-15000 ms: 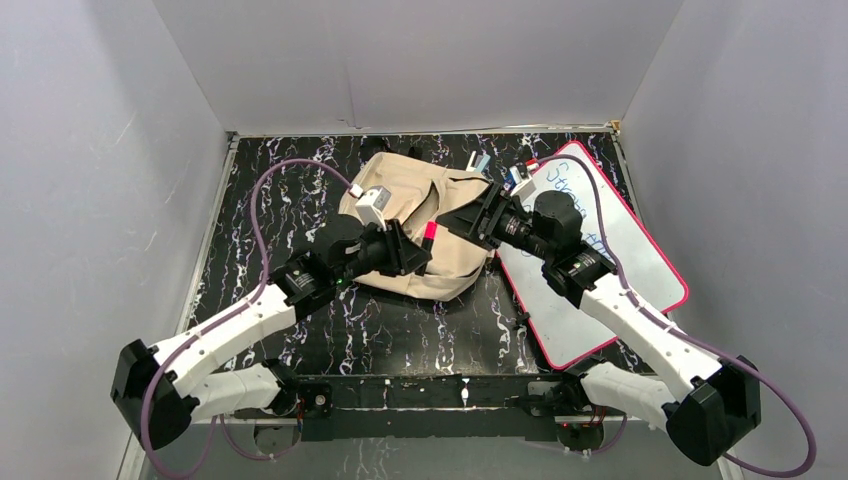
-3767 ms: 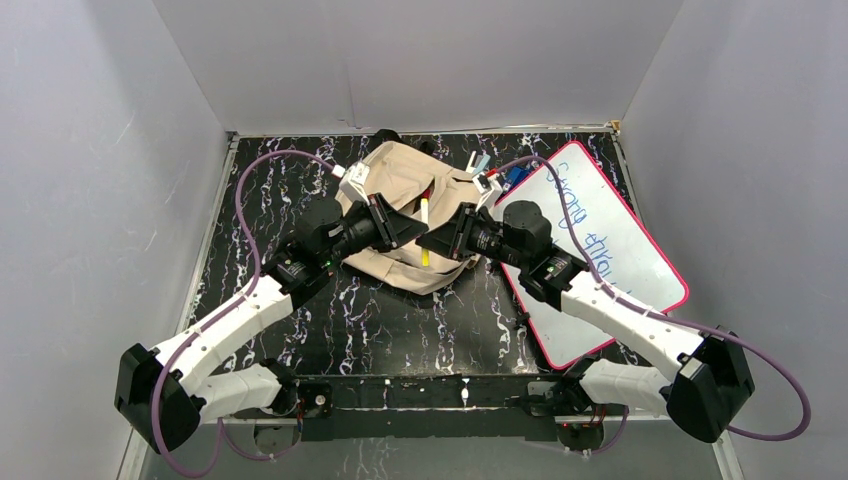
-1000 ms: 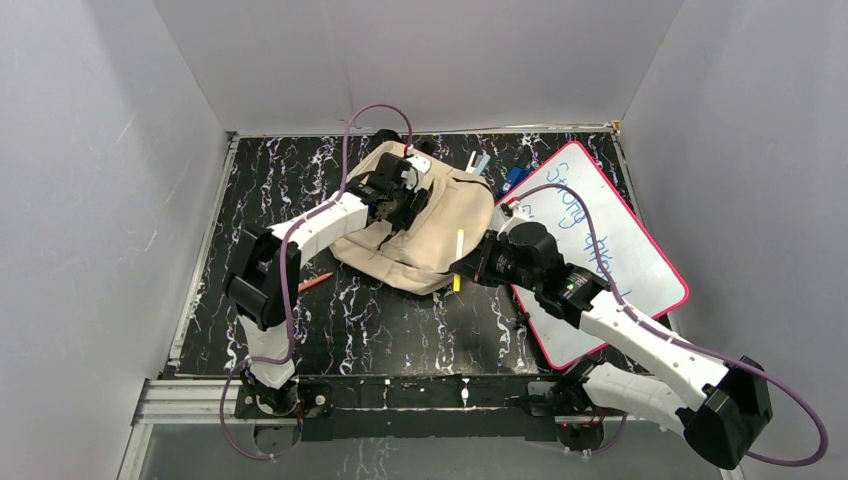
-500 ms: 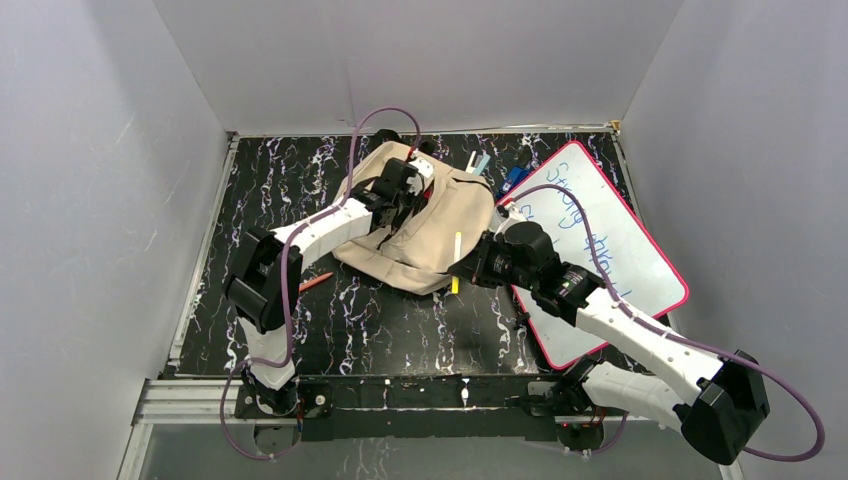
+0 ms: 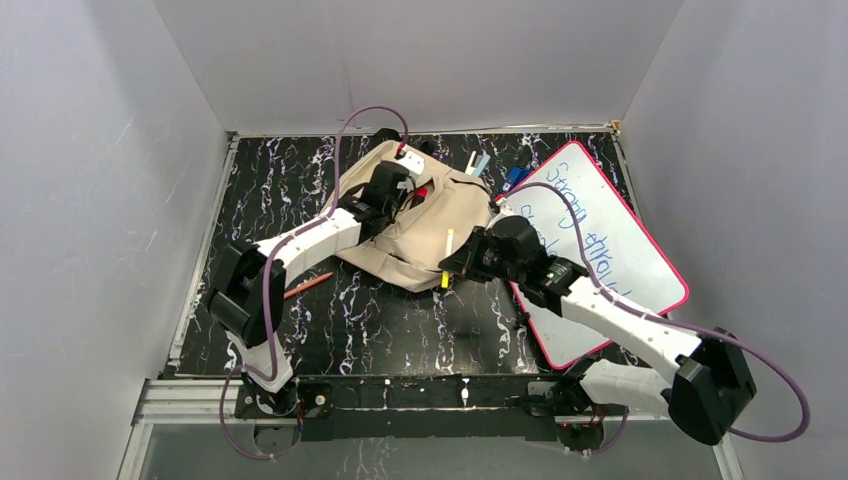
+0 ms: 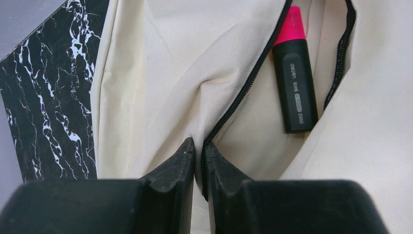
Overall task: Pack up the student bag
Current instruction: Place the stationery in the student bag.
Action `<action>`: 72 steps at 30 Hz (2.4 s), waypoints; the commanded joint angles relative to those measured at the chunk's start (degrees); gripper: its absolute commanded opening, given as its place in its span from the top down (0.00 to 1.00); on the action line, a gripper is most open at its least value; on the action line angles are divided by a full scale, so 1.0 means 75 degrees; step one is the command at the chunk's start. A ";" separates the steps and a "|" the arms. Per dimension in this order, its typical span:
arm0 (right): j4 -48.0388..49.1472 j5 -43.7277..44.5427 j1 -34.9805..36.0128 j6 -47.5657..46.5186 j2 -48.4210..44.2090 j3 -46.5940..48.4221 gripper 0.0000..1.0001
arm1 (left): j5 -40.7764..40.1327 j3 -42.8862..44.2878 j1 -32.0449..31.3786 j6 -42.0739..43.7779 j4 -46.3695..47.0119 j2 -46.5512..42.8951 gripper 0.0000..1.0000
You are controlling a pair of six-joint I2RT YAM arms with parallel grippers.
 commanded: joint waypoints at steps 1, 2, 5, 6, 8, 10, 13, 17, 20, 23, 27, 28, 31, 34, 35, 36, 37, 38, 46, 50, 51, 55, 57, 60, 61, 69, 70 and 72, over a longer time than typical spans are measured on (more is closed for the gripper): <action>0.0638 0.0199 -0.0020 0.0621 0.0655 0.0799 1.00 | 0.0086 -0.0305 0.0050 -0.0371 0.0763 -0.1001 0.92; 0.0665 0.0259 -0.0012 0.0734 0.0822 0.0942 1.00 | 0.0179 -0.0380 0.0050 -0.0426 0.0974 -0.1075 0.94; 0.0698 0.0342 -0.0012 0.0936 0.1357 0.1494 1.00 | 0.0672 -0.0533 0.0050 -0.0617 0.1150 -0.1273 1.00; 0.0700 0.0340 -0.0036 0.1030 0.1547 0.1643 1.00 | 0.0834 -0.0587 0.0050 -0.0705 0.1198 -0.1348 1.00; 0.0701 0.0299 -0.0091 0.1265 0.1928 0.1994 1.00 | 0.1105 -0.0723 0.0050 -0.0841 0.1329 -0.1480 1.00; 0.0607 0.0223 -0.0208 0.1515 0.2387 0.2330 1.00 | 0.1359 -0.0868 0.0053 -0.0948 0.1455 -0.1592 1.00; 0.0635 0.0033 -0.0413 0.1590 0.3007 0.2810 1.00 | 0.1511 -0.0987 0.0050 -0.1101 0.1553 -0.1635 1.00; 0.0892 -0.0064 -0.0700 0.1755 0.3824 0.3265 1.00 | 0.1755 -0.1012 0.0057 -0.1239 0.1586 -0.1620 1.00; 0.1500 -0.0467 -0.0913 0.1854 0.4453 0.3481 1.00 | 0.1931 -0.0993 0.0056 -0.1279 0.1545 -0.1638 1.00; 0.1802 -0.1053 -0.1050 0.1814 0.5085 0.3880 1.00 | 0.2032 -0.1042 0.0050 -0.1209 0.1559 -0.1696 1.00; 0.1836 -0.1819 -0.1074 0.1711 0.5599 0.4309 1.00 | 0.2065 -0.1051 0.0060 -0.1163 0.1545 -0.1712 1.00; 0.1847 -0.1941 -0.1075 0.1714 0.5658 0.4341 1.00 | 0.2067 -0.1048 0.0061 -0.1166 0.1556 -0.1712 1.00; 0.1813 -0.2226 -0.1069 0.1730 0.5778 0.4372 1.00 | 0.2083 -0.1024 0.0075 -0.1176 0.1544 -0.1694 1.00; 0.1776 -0.2487 -0.1072 0.1794 0.5888 0.4353 1.00 | 0.2084 -0.0990 0.0116 -0.1193 0.1527 -0.1688 1.00; 0.1796 -0.2570 -0.1068 0.1792 0.5944 0.4356 1.00 | 0.2100 -0.0998 0.0128 -0.1204 0.1537 -0.1688 1.00; 0.1804 -0.2630 -0.1071 0.1781 0.6000 0.4375 1.00 | 0.2121 -0.0998 0.0140 -0.1207 0.1538 -0.1688 1.00; 0.1765 -0.2665 -0.1069 0.1748 0.6073 0.4443 1.00 | 0.2146 -0.1009 0.0143 -0.1207 0.1547 -0.1697 1.00; 0.1724 -0.2708 -0.1075 0.1707 0.6154 0.4534 1.00 | 0.2153 -0.1028 0.0152 -0.1207 0.1560 -0.1700 1.00; 0.1453 -0.3433 -0.1072 0.1534 0.6786 0.5144 1.00 | 0.2141 -0.1022 0.0178 -0.1210 0.1573 -0.1688 1.00; 0.1375 -0.3323 -0.1087 0.1399 0.6858 0.5255 1.00 | 0.2203 -0.1020 0.0200 -0.1230 0.1573 -0.1709 1.00; 0.1347 -0.3288 -0.1097 0.1349 0.6892 0.5321 1.00 | 0.2221 -0.1031 0.0208 -0.1223 0.1579 -0.1720 1.00; 0.1087 -0.3503 -0.1128 0.1298 0.7115 0.5695 1.00 | 0.2119 -0.1028 0.0234 -0.1238 0.1596 -0.1753 1.00; 0.1050 -0.3626 -0.1122 0.1328 0.7138 0.5651 1.00 | 0.2068 -0.1015 0.0276 -0.1280 0.1585 -0.1747 1.00; 0.1140 -0.3697 -0.1105 0.1373 0.7001 0.5323 1.00 | 0.2055 -0.0962 0.0350 -0.1355 0.1543 -0.1685 1.00; 0.1173 -0.3714 -0.1105 0.1379 0.6935 0.5195 1.00 | 0.2050 -0.0936 0.0373 -0.1359 0.1524 -0.1667 1.00; 0.1176 -0.3921 -0.1051 0.1256 0.6678 0.4599 1.00 | 0.1932 -0.0837 0.0466 -0.1625 0.1440 -0.1581 1.00; 0.1167 -0.3950 -0.1036 0.1221 0.6678 0.4602 1.00 | 0.1922 -0.0801 0.0471 -0.1641 0.1393 -0.1543 1.00; 0.1108 -0.3945 -0.1039 0.1106 0.6706 0.4672 1.00 | 0.1965 -0.0737 0.0471 -0.1652 0.1332 -0.1480 1.00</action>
